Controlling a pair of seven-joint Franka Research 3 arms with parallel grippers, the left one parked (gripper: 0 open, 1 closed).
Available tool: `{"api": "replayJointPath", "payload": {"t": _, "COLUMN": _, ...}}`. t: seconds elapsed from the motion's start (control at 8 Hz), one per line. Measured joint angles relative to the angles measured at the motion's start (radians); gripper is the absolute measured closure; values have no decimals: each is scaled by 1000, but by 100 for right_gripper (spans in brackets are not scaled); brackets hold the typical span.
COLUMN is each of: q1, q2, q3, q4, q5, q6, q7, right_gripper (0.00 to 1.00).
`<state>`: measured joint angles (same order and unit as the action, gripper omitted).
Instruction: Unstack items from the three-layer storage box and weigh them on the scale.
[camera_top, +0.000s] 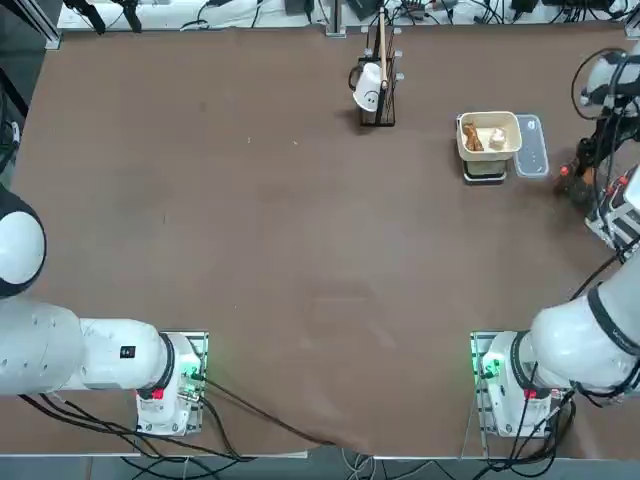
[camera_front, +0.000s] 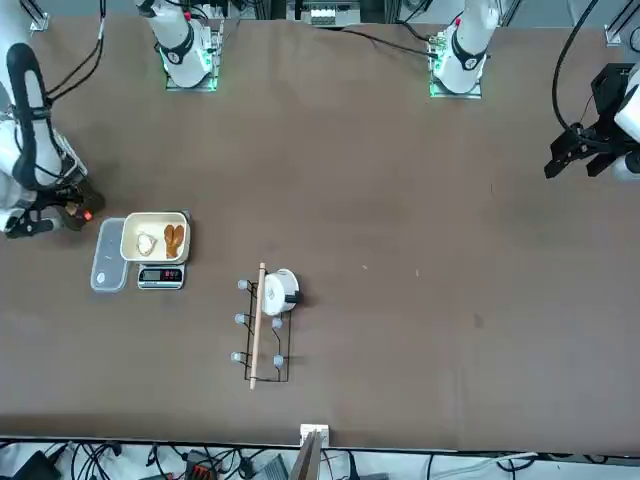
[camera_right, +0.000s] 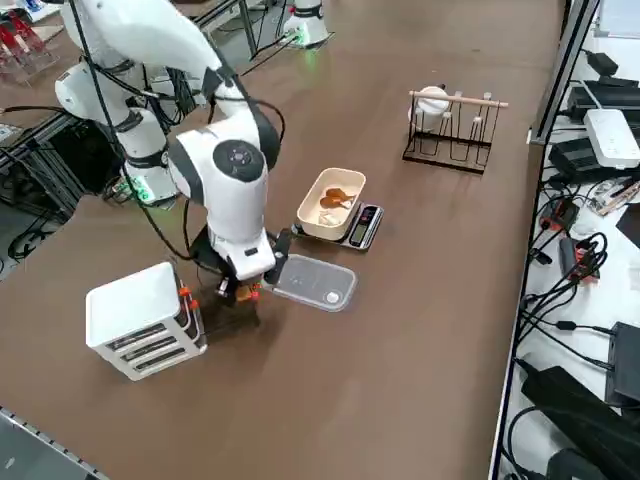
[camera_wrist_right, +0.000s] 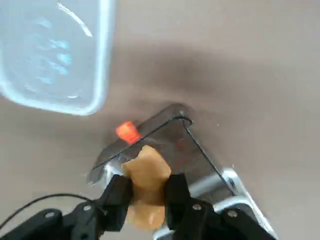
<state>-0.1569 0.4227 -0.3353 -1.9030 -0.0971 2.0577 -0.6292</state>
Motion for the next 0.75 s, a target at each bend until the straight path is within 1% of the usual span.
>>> {"api": "replayJointPath", "payload": {"t": 0.25, "q1": 73, "q2": -15, "q3": 5, "q4": 117, "q5": 9, "q6": -184, "q7": 15, "right_gripper": 59}}
{"api": "replayJointPath", "payload": {"t": 0.38, "q1": 115, "q2": -19, "q3": 7, "q4": 154, "q5": 56, "q6": -251, "q7": 50, "right_gripper": 59}}
{"api": "replayJointPath", "payload": {"t": 0.5, "q1": 160, "q2": -20, "q3": 8, "q4": 173, "q5": 140, "q6": -293, "q7": 106, "right_gripper": 59}}
{"api": "replayJointPath", "payload": {"t": 0.75, "q1": 252, "q2": -13, "q3": 10, "q4": 176, "q5": 273, "q6": -309, "q7": 259, "right_gripper": 59}}
